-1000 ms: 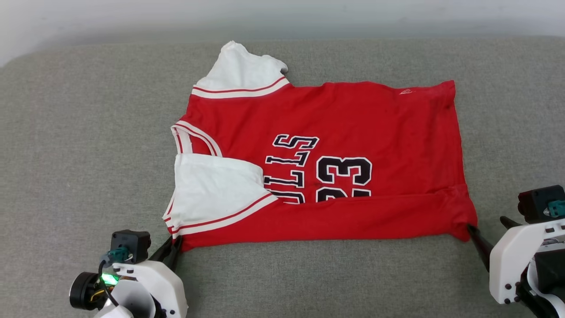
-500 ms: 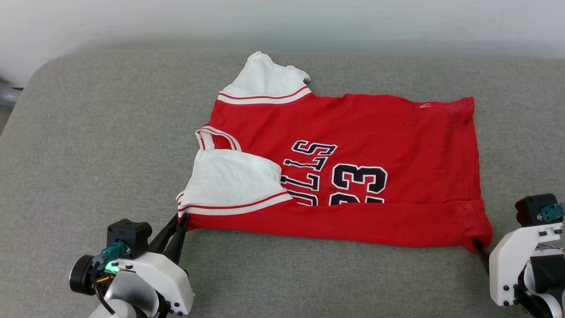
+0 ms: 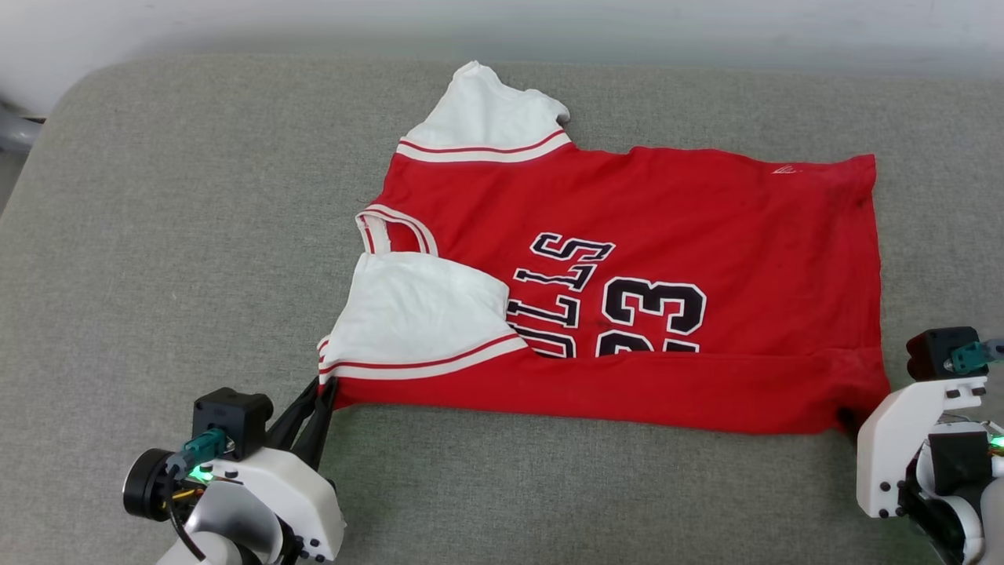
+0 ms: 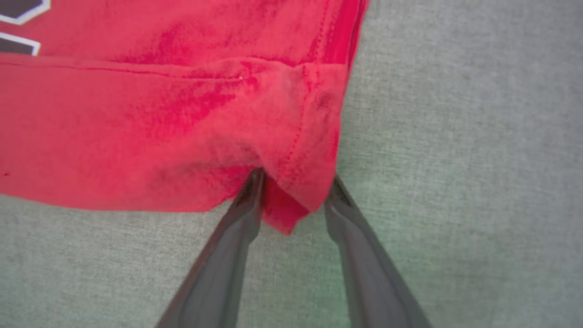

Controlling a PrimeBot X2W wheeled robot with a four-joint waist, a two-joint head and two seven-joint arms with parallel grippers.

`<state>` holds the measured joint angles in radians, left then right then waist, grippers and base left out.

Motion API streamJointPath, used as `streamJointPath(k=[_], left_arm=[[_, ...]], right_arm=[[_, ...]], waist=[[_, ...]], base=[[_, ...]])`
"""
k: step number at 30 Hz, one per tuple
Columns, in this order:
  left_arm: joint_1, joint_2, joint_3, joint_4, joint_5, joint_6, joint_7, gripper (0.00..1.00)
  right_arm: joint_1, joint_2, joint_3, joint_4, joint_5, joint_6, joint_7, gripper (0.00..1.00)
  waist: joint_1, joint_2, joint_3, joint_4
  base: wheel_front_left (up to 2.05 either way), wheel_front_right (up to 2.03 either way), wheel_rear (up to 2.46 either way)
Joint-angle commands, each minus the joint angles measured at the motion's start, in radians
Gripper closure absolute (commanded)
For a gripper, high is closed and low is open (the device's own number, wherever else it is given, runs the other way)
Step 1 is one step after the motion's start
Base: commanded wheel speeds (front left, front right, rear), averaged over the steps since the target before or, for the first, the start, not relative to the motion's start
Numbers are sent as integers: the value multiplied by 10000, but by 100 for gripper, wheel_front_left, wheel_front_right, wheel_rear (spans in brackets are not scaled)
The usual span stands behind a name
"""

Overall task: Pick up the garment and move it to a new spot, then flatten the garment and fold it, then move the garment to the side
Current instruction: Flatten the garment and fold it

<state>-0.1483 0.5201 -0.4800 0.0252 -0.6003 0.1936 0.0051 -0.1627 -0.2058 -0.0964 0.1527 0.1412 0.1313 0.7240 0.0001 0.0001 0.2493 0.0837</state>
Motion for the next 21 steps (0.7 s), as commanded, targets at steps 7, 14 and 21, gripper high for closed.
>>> streamJointPath(k=[7,14,21], left_arm=[[46,71,-79,328,-94,-69,74,100],[496,179,-164,588,-271,-65,223,100],[1354,357,-355,481,-454,74,538,100]], right_arm=[[79,-39,-24,720,63,-17,-95,100],[323,-415,-8,478,393,-17,8,100],[1136,-766,-160,-305,885,-17,415,100]], waist=[[-1,-1,-267,-25],[-1,-1,-945,-142],[-1,-1,-1604,-176]], base=[[0,0,0],[0,0,0],[0,0,0]])
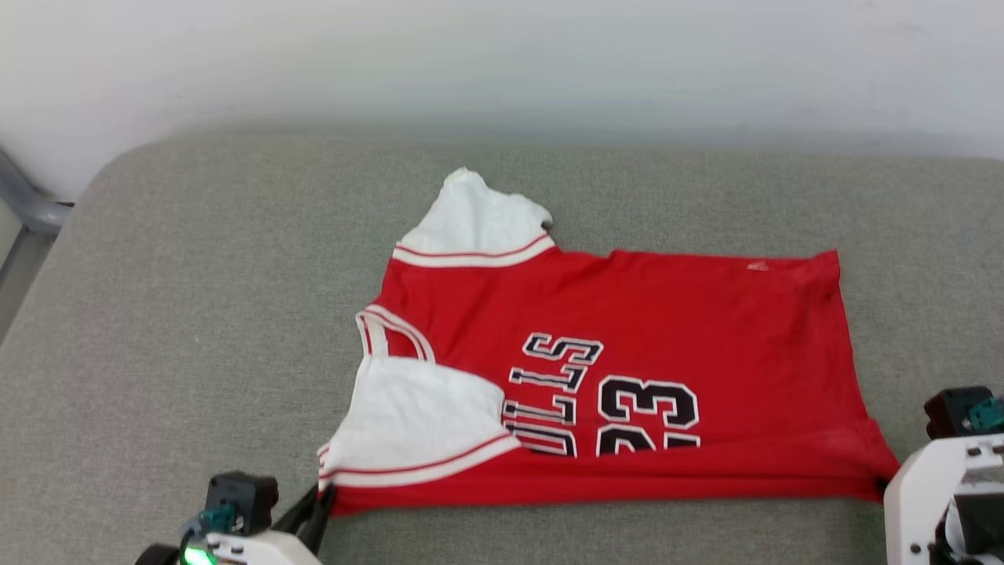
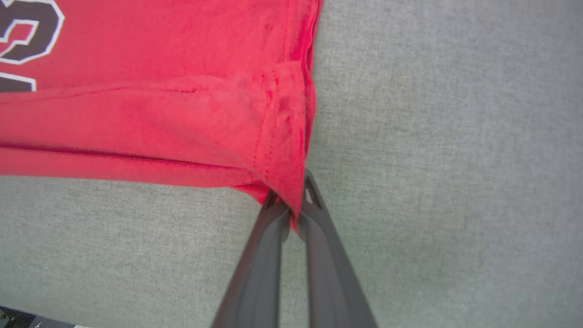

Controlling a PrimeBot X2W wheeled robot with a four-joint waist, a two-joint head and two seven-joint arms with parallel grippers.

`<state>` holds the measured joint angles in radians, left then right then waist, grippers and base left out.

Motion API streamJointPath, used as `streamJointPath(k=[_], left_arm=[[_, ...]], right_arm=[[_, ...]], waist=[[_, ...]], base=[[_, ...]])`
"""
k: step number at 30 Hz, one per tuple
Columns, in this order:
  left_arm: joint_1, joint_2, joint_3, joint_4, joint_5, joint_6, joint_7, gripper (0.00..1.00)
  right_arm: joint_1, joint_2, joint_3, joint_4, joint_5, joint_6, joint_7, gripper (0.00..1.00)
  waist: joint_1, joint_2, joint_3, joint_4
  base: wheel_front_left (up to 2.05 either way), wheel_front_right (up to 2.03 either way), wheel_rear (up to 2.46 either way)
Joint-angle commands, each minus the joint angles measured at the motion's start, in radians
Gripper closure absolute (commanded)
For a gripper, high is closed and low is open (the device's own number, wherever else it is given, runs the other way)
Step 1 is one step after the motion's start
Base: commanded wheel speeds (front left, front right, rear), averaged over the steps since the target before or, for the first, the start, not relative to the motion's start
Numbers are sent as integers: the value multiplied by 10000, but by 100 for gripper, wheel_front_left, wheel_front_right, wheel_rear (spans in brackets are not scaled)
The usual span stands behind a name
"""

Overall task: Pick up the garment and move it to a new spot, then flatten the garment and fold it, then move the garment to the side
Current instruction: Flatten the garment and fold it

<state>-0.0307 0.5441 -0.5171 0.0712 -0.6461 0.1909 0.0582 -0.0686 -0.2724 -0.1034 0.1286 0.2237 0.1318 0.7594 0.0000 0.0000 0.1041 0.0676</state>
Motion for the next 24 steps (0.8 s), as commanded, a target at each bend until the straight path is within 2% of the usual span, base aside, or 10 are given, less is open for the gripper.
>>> streamJointPath(k=[1,6,11,19,20,21,22,23,24], left_arm=[[314,122,-11,-25,-43,115,49,100],[885,202,-138,-286,-135,222,130,100],[1169,105,-341,-180,-244,202,265,100],[924,-98,-611,452,-240,-19,301,100],[911,-133,-626,521,-277,-45,298,75],[909,-139,-637,584,-275,-44,280,38],[904,-137,-654,660,-255,-51,268,0],[872,-146,-665,717,-237,-59,269,0],[828,-143,-656,726,-211,-58,214,0]], right_arm=[[358,-128,-130,-182,109,-22,90,100],[1439,-169,-364,-977,274,-22,680,100],[2286,76,-609,-1561,226,-22,1148,100],[2138,305,-351,-1197,209,-21,1053,100],[2099,364,-382,-1090,227,-21,1003,100],[2076,380,-403,-997,162,-21,899,100],[2029,367,-362,-917,97,-21,806,72],[2002,364,-320,-823,53,-21,725,0],[1972,376,-288,-753,33,-21,650,0]], waist=[[0,0,-217,-15],[0,0,-386,52],[0,0,-421,34],[0,0,-330,-81],[0,0,-367,-92],[0,0,-411,-100],[0,0,-442,-101],[0,0,-488,-100],[0,0,-532,-98]], base=[[0,0,0],[0,0,0],[0,0,0],[0,0,0],[0,0,0],[0,0,0],[0,0,0],[0,0,0],[0,0,0]])
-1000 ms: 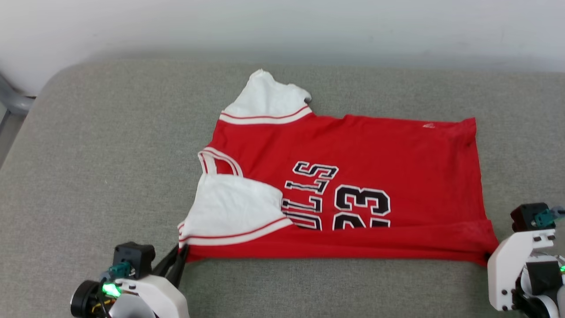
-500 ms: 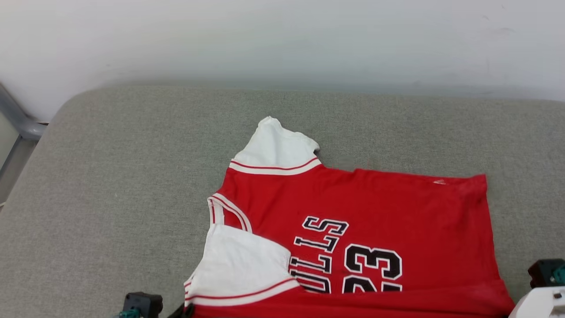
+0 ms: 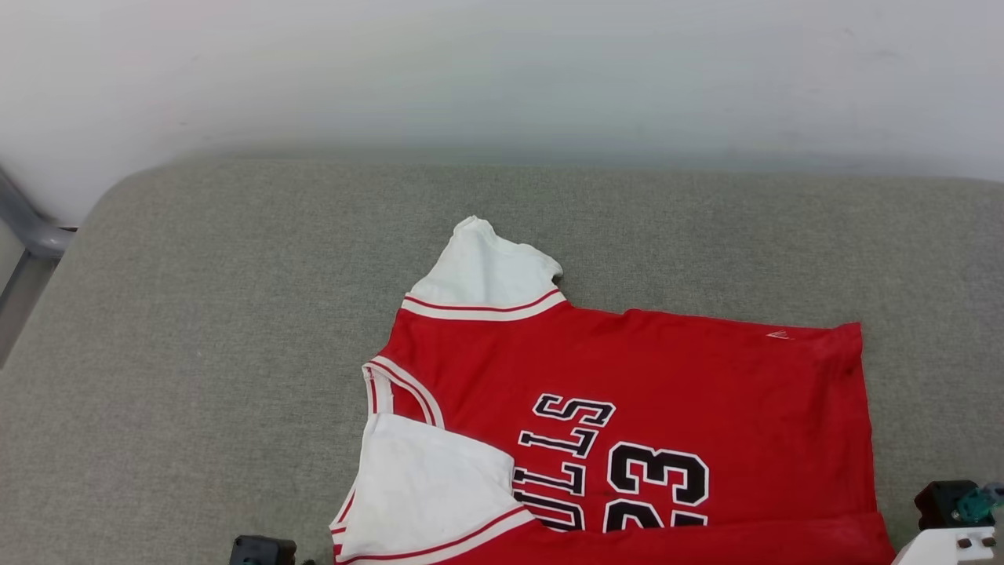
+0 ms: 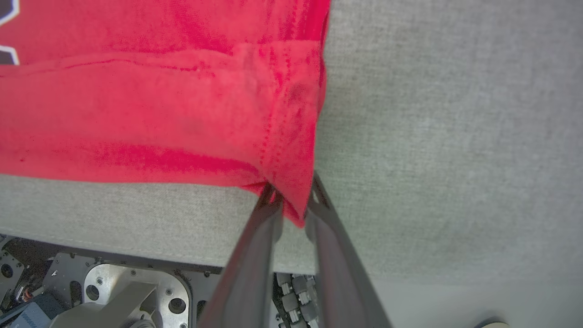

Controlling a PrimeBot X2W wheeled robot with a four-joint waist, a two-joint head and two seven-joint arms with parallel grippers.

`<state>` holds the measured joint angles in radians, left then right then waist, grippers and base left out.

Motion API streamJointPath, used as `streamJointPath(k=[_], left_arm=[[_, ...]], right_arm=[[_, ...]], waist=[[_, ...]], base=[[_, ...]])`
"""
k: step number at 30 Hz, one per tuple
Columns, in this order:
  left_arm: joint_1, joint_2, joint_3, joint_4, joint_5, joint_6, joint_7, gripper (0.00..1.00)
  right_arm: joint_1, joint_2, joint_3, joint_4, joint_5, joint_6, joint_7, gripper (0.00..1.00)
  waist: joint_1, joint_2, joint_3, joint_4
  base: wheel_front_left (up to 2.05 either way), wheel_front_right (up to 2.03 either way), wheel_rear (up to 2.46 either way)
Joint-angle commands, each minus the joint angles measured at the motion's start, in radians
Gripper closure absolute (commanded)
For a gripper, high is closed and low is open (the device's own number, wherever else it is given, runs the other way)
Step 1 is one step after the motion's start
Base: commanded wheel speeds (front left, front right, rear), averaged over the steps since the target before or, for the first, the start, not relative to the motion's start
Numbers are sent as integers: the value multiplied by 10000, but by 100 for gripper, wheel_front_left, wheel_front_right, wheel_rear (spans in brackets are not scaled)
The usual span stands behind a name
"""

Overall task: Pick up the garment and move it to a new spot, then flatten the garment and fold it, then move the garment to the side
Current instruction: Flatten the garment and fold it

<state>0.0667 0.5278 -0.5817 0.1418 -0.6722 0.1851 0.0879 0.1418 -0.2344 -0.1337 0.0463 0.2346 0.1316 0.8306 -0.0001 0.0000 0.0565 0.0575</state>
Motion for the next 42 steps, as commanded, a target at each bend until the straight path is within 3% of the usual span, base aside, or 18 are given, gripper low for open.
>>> streamJointPath(k=[1,8,15,21,24,32,39,42], left_arm=[[-206,19,21,11,86,20,-163,0],[-592,26,389,-510,493,170,-1323,0],[-1050,-127,746,-1155,1177,314,-3027,0],[-1215,-452,1197,-1549,1693,349,-3490,0],[-1335,-543,1294,-1597,1802,245,-3524,0],[-2968,-159,1523,-1193,2104,-568,-3162,0],[-6052,691,1167,-411,2079,-2095,-738,0],[-7340,758,920,202,1768,-2684,482,0]], right_arm=[[-204,-9,18,99,-75,-19,-186,0],[-837,15,-225,-536,-84,-17,-1515,0],[-1296,12,53,-1347,-268,-16,-3837,0],[-1454,491,93,-1413,-333,-16,-5841,0],[-1479,716,61,-1410,-403,-16,-6323,0],[-2014,1137,300,-1656,-734,-14,-7124,0],[-2654,1375,528,-2396,-1072,-14,-7113,0],[-2873,1503,567,-2677,-1133,-14,-7121,0]], waist=[[1,0,-85,4],[1,0,-366,-26],[1,0,-463,-126],[1,0,-208,-299],[1,0,-53,-389],[1,0,1170,-1004],[1,0,2599,-1602],[1,0,3090,-1780]], base=[[0,0,0],[0,0,0],[0,0,0],[0,0,0],[0,0,0],[0,0,0],[0,0,0],[0,0,0]])
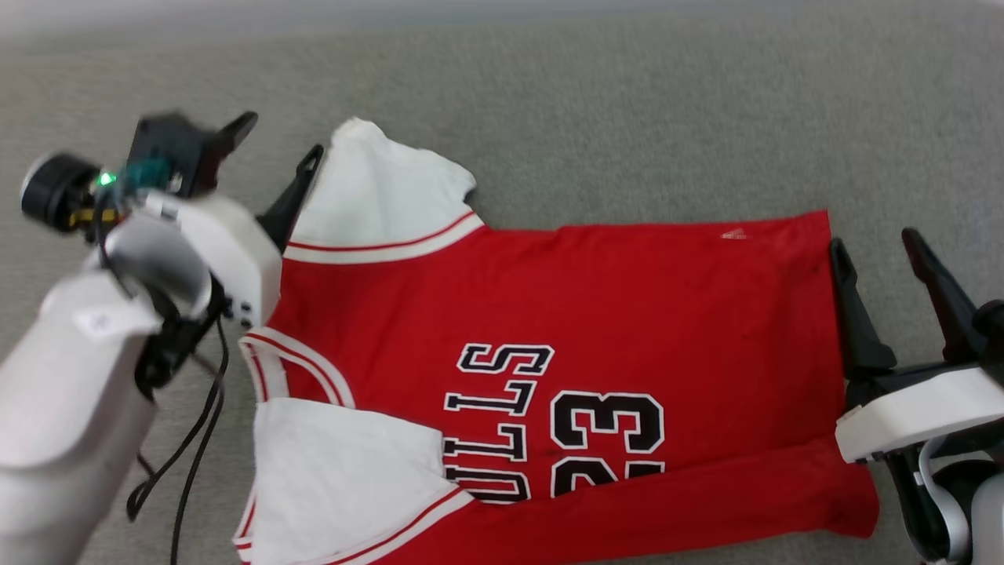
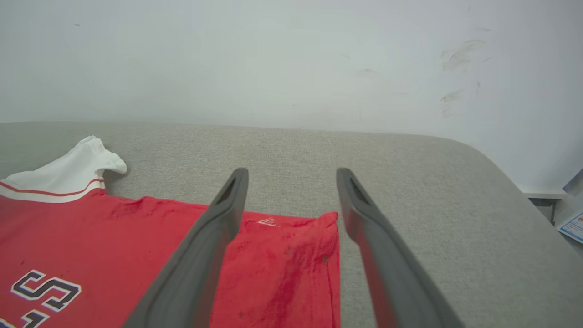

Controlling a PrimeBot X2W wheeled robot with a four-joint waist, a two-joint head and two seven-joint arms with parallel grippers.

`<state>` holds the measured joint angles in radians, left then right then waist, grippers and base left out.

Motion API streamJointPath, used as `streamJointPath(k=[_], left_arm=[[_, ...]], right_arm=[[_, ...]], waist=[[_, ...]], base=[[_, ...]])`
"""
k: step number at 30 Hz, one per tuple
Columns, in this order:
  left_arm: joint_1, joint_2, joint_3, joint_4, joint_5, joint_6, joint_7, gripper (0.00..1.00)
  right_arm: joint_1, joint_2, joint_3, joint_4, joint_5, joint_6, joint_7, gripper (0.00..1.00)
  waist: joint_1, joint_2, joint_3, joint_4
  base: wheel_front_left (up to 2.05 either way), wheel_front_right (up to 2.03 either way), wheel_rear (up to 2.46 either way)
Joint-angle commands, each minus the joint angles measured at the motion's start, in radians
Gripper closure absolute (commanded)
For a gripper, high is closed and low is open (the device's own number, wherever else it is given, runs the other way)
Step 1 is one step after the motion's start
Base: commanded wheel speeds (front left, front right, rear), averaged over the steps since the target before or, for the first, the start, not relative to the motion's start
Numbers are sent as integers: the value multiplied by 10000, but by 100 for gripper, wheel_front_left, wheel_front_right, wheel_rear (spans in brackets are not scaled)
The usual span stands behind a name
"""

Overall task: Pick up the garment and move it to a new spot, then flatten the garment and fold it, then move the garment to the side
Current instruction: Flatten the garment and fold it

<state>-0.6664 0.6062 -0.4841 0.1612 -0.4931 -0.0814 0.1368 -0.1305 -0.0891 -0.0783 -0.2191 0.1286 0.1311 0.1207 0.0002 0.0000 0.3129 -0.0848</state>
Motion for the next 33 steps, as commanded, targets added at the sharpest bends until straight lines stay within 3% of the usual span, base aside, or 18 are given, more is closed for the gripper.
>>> streamJointPath(k=[1,6,11,19,25,26,28,29,33], left_arm=[[-429,1,-171,265,-102,-139,432,0],[-2093,146,-928,1279,-560,-442,2448,0],[-3307,394,-1719,1927,-1008,-481,3552,0],[-4629,717,-2389,2988,-1422,-488,3718,0],[-4941,586,-3032,3804,-1832,-491,4055,0],[-4889,542,-3174,3835,-2004,-493,4135,3],[-4840,521,-3416,3877,-2257,-498,4234,63],[-4818,526,-3538,3903,-2364,-502,4256,100],[-4747,609,-3683,4004,-2726,-492,3860,100]], right_arm=[[-195,98,37,-112,-102,-9,-31,0],[-423,244,198,-292,-171,-9,-104,0],[-554,345,324,-244,-219,-9,-228,0],[-819,398,508,-166,-192,-9,-405,0],[-981,402,624,-79,-91,-9,-497,0],[-986,402,631,-61,-74,-9,-508,0],[-979,402,633,-21,-62,-9,-511,0],[-965,402,626,2,-62,-9,-521,0],[-988,402,567,105,-147,-9,-476,0]], waist=[[-2,0,670,-405],[-2,0,1280,-680],[-2,0,1781,-875],[-2,0,2428,-1098],[-2,0,2709,-1179],[-2,0,2723,-1183],[-2,0,2736,-1178],[-2,0,2731,-1167],[-2,0,2599,-1082]], base=[[0,0,0],[0,0,0],[0,0,0],[0,0,0],[0,0,0],[0,0,0],[0,0,0],[0,0,0],[0,0,0]])
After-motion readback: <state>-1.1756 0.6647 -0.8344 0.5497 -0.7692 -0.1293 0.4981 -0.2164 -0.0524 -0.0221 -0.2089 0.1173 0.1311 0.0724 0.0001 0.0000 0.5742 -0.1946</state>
